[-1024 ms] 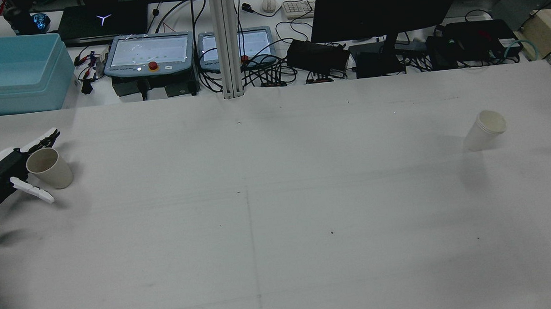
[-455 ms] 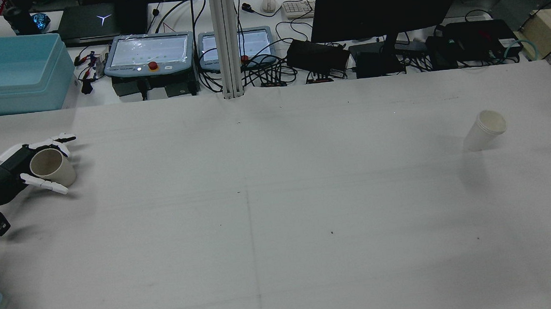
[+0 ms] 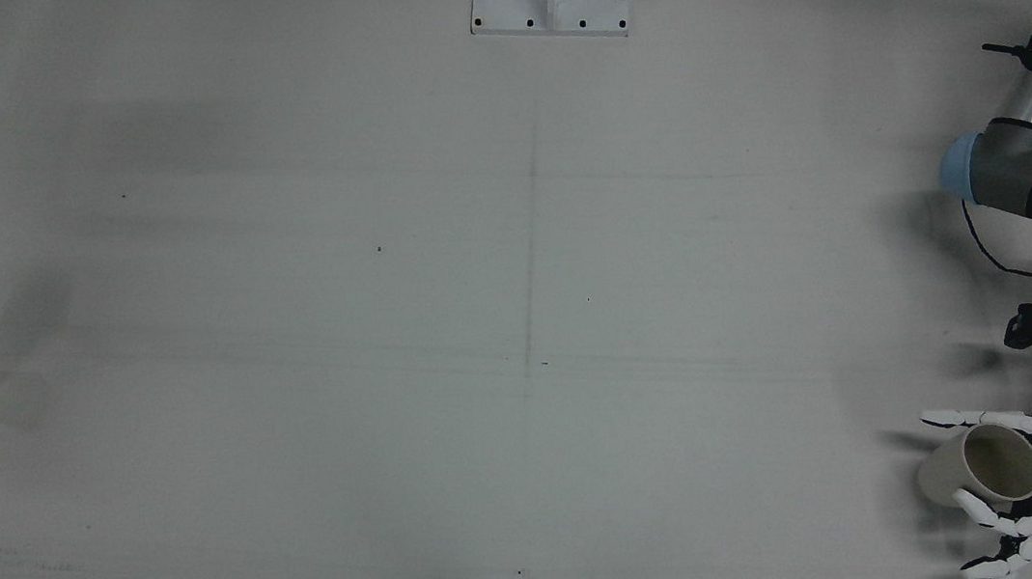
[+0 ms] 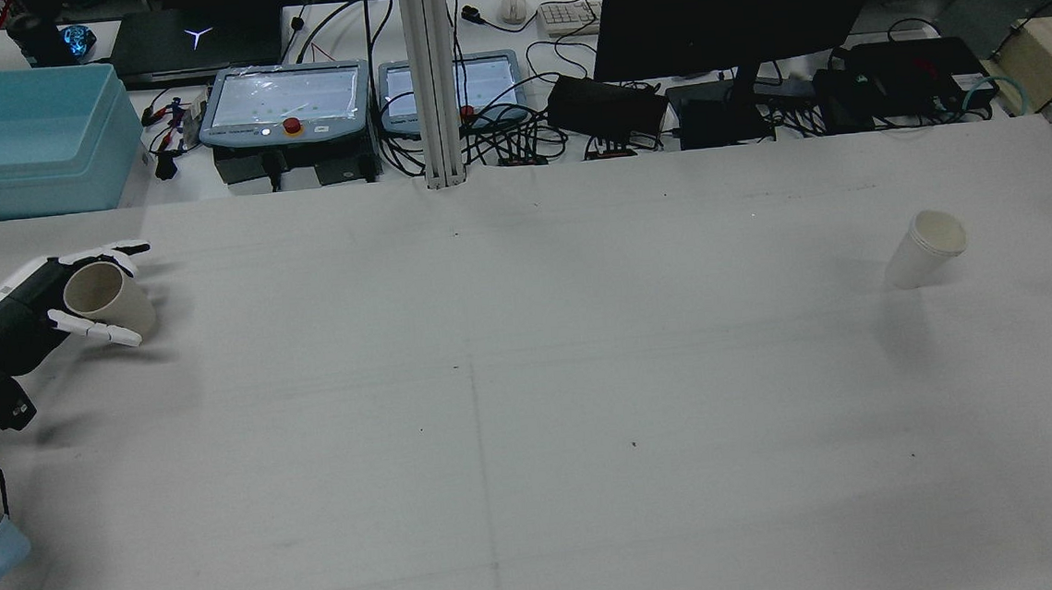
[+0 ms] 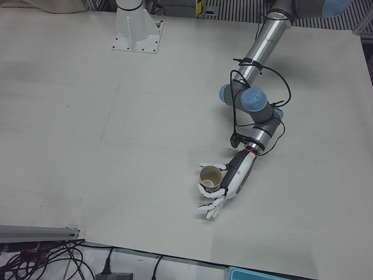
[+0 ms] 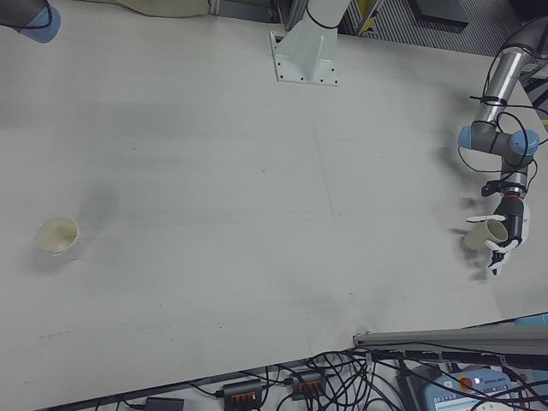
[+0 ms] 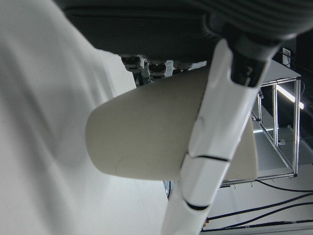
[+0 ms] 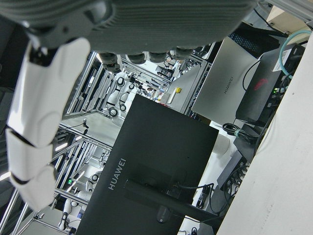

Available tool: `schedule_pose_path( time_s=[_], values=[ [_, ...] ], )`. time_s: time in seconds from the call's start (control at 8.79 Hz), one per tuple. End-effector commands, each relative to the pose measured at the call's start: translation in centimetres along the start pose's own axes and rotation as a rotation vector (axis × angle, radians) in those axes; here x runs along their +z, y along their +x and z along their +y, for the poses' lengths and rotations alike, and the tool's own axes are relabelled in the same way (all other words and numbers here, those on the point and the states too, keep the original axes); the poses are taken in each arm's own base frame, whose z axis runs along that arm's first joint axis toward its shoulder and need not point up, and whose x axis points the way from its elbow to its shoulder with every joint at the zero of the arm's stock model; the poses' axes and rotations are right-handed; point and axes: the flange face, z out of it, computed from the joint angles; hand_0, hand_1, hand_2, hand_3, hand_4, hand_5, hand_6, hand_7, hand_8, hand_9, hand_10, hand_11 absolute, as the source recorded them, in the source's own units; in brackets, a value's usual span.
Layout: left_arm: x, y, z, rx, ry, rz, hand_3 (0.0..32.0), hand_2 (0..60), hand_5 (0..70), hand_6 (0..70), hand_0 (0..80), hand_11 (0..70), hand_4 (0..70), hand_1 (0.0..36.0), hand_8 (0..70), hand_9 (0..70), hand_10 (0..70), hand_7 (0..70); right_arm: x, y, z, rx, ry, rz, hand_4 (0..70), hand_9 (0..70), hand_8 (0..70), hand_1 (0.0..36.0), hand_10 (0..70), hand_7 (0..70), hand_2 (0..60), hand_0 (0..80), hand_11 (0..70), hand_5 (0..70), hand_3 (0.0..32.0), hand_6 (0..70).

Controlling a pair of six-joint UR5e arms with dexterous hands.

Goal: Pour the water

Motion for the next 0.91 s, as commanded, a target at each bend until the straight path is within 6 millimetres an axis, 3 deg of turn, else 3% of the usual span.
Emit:
schedule_pose_path(
  time_s=[0.0, 0.11, 0.23, 0.57, 0.8],
  values=[
    [0.6, 1.3, 3.2, -0.052, -0.004, 0.005, 0.0, 1.0, 70.0, 12.5, 80.0, 4.9, 69.6, 28.4, 7.8, 6.3, 1.9, 22.7, -0.3, 2.8, -6.6, 0.004, -0.011, -0.004, 1.6, 0.2, 2.8, 20.6, 0.4, 2.8, 21.7, 49.1, 2.4, 10.4, 0.0, 0.9],
    [0.9, 1.7, 4.7, -0.071, -0.013, 0.006, 0.0, 0.0, 70.0, 12.3, 80.0, 4.7, 68.0, 27.6, 7.8, 6.0, 1.7, 22.3, 0.4, 4.6, -10.6, 0.004, -0.055, -0.021, 8.1, 0.8, 2.7, 20.6, 0.0, 6.3, 18.1, 50.7, 1.7, 13.6, 0.0, 3.5],
    [1.0, 2.4, 6.4, -0.085, -0.021, 0.011, 0.0, 0.4, 70.0, 12.3, 80.0, 5.1, 66.2, 29.1, 7.9, 6.0, 2.0, 22.0, -0.3, 5.9, -12.7, 0.001, -0.054, -0.013, 9.1, 1.1, 2.9, 22.0, 0.0, 7.4, 22.2, 51.3, 1.2, 14.2, 0.0, 4.2],
    [0.9, 3.1, 7.3, -0.103, -0.013, 0.014, 0.0, 0.0, 70.0, 10.8, 80.0, 6.1, 55.0, 32.0, 7.0, 3.5, 2.2, 19.4, 0.7, 7.7, -14.0, -0.006, -0.033, 0.027, 4.7, 1.1, 2.8, 24.4, 0.8, 5.9, 33.7, 50.3, 3.2, 12.9, 0.0, 3.0],
    [0.9, 3.4, 7.3, -0.111, -0.011, 0.017, 0.0, 0.0, 70.0, 10.1, 80.0, 6.0, 52.8, 31.4, 6.5, 2.4, 2.2, 17.5, 2.1, 9.1, -12.8, -0.012, -0.059, 0.053, 3.0, 1.1, 2.7, 26.5, 1.3, 5.6, 39.0, 50.7, 4.1, 12.6, 0.0, 2.7]
  ],
)
